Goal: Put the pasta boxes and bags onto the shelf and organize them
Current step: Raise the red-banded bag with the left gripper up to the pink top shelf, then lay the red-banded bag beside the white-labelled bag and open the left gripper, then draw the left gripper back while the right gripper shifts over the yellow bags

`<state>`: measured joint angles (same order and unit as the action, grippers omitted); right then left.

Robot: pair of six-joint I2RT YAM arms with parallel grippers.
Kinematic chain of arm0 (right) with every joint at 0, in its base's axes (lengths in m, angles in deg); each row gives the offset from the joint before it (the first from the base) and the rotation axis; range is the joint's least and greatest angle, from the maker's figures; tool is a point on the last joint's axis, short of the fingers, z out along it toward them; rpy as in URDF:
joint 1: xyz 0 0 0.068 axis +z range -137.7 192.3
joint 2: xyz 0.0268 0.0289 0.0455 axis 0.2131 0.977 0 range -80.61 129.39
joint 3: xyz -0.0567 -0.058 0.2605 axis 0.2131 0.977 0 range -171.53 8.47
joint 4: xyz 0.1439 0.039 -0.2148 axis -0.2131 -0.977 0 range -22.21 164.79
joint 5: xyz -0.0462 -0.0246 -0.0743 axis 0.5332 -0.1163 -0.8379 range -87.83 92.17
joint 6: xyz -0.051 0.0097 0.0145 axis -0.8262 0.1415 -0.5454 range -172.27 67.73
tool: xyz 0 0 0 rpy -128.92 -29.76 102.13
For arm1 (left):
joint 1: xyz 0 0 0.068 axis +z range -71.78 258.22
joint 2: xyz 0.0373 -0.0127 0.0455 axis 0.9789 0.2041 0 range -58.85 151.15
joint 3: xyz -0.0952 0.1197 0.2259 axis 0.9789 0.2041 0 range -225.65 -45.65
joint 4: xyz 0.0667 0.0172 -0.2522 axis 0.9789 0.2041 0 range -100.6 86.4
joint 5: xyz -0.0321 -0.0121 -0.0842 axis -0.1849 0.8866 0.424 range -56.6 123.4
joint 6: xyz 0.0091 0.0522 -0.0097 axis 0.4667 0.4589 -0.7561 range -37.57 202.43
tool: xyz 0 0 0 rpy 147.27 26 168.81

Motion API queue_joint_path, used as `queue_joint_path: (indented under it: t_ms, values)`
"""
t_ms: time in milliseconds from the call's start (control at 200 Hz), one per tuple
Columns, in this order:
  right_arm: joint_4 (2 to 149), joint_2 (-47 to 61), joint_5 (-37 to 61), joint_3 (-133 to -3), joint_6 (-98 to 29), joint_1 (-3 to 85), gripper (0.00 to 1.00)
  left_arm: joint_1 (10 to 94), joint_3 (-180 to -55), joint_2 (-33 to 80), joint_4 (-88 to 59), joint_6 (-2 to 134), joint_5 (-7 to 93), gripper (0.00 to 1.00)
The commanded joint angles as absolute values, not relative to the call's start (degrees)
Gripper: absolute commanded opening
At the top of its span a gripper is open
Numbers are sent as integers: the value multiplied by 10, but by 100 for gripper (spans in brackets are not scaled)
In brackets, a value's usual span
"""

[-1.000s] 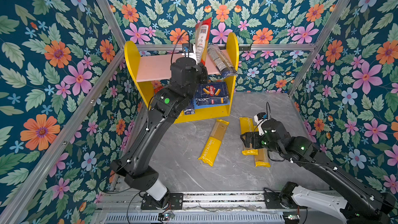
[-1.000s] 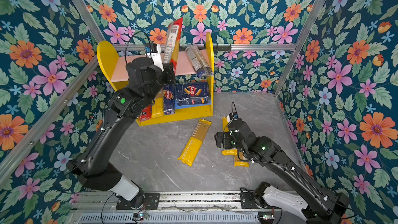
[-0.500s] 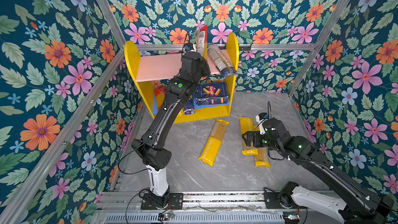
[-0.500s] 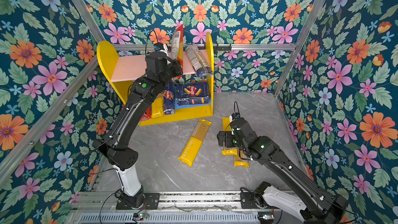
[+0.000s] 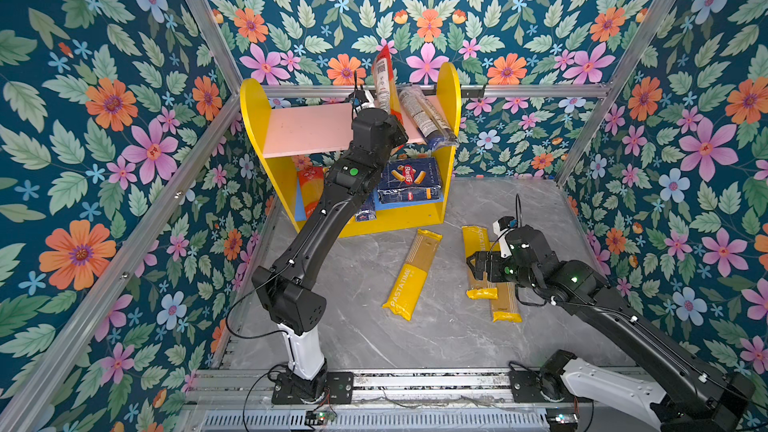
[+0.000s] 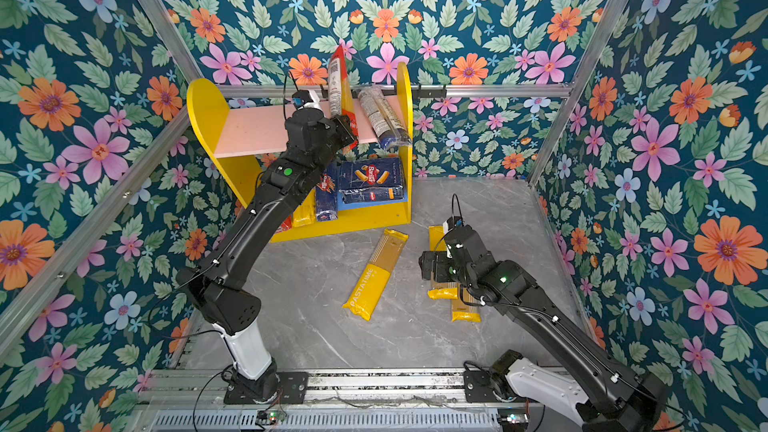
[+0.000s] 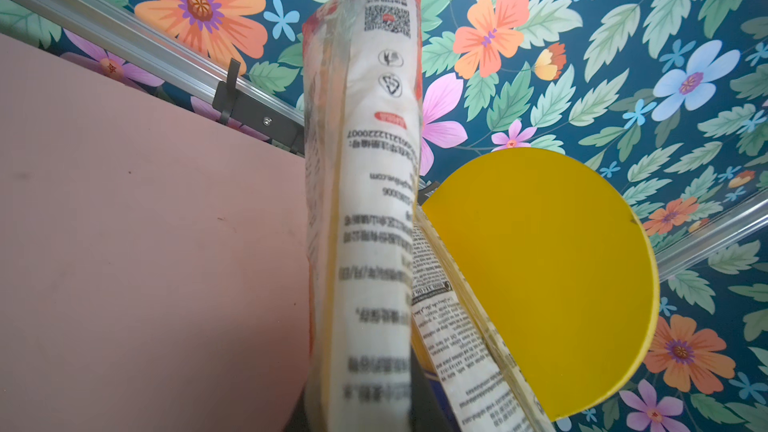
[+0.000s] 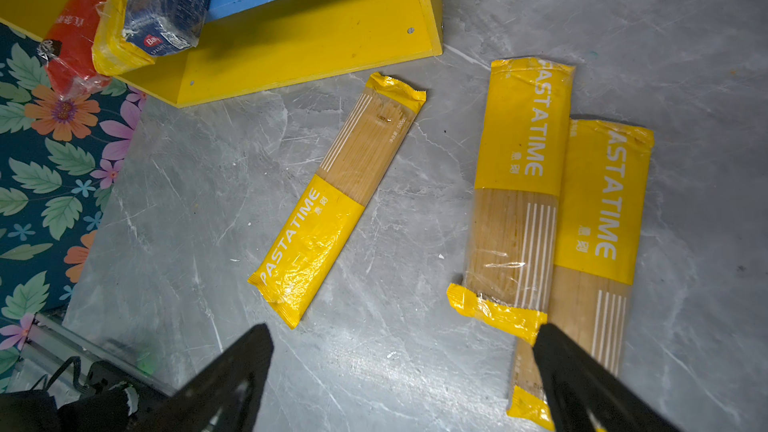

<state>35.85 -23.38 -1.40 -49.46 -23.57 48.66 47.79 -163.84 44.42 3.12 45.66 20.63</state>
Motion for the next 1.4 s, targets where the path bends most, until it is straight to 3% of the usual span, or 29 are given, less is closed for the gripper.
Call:
queue_joint_path:
  t_ms: [0,55,200,295,525,630,850,1165,1395]
  values:
    - [365,-241,-16,-493,-239,484,99,476,-1615,425,-53,450,200,11]
    - [363,-243,-15,-492,-238,483,99,474,-1599,415,-63,450,199,22]
    - [363,-249,-12,-491,-235,481,99,470,-1591,404,-71,463,206,65]
    - [361,-253,-10,-490,-233,481,99,470,-1605,407,-59,470,211,76]
    - [347,-267,-18,-489,-230,481,99,463,-1603,386,-43,484,220,82]
    - [340,-271,-25,-490,-230,481,99,450,-1567,349,-38,498,213,92]
    - [340,-275,-21,-487,-228,481,99,407,-1368,203,-68,524,183,100]
    - [329,-276,-15,-493,-224,481,99,330,-1119,27,6,526,100,100]
    - [322,-273,-7,-494,-213,481,99,316,-942,-50,45,505,99,100]
